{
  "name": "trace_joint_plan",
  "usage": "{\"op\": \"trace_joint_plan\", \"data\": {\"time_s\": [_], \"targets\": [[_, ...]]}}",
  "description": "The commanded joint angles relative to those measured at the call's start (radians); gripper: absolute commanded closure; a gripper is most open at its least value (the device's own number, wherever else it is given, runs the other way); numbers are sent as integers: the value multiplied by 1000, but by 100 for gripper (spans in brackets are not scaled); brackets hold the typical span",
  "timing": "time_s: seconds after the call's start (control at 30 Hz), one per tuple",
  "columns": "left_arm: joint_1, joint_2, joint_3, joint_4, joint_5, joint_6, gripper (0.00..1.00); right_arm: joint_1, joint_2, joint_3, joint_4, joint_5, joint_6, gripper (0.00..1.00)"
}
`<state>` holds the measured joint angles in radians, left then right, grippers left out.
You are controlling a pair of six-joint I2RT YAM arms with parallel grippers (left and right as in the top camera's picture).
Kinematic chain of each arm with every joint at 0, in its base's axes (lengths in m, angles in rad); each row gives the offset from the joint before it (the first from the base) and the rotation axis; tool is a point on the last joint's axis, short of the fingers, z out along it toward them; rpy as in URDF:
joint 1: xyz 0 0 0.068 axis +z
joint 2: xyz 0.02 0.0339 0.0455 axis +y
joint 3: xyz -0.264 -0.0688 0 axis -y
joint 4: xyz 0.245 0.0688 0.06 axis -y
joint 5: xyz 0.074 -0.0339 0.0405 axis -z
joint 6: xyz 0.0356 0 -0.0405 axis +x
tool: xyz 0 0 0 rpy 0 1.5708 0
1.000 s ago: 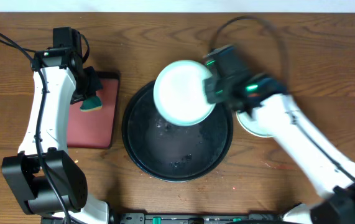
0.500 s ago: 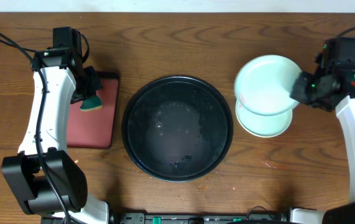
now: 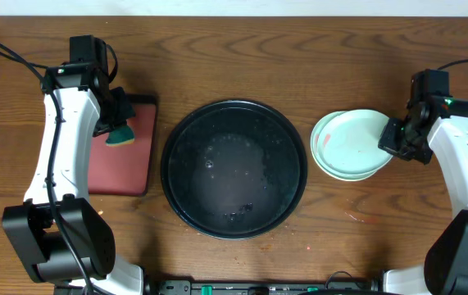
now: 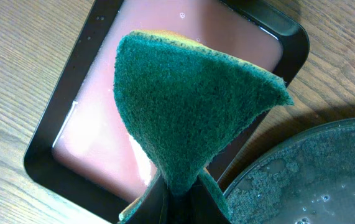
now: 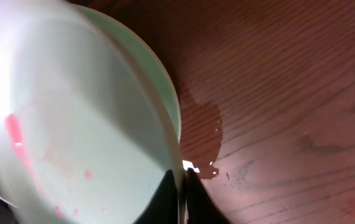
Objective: Clean dirty plates on tray and stack at the side
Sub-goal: 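Open the right gripper and drop the sponge into the liquid tray with the left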
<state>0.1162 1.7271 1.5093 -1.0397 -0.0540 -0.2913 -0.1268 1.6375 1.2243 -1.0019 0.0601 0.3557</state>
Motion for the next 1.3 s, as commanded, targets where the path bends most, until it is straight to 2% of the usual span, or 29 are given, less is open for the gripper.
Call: {"op": "trace_joint_plan", "data": {"time_s": [0.0,0.17,0.37,0.47,0.6,0.7,1.03,1.1,1.13,1.27], "targets": [[3,1,-14,2,-2,6,93,8,3,0,3,4,12,88],[3,1,-14,2,-3,6,92,39,3,0,-2,-54,-50,69],[3,1,-14,1,-18,10,93,96,3,5,-4,-145,-105,63],[3,5,-18,5,-76,15,93,142,3,5,0,-154,-106,62],[3,35,-21,28,-81,132,93,191,3,5,21,-154,-111,59],[3,78,-21,37,-81,180,93,217,3,5,41,-154,-118,52],[3,245,-21,32,-21,182,92,230,3,5,48,-150,-118,37],[3,248,-21,32,-21,182,83,230,3,5,49,-151,-118,35],[3,248,-21,32,-21,183,70,230,3,5,49,-151,-118,34],[3,238,-4,25,-21,183,30,230,3,14,45,-151,-118,25]]}}
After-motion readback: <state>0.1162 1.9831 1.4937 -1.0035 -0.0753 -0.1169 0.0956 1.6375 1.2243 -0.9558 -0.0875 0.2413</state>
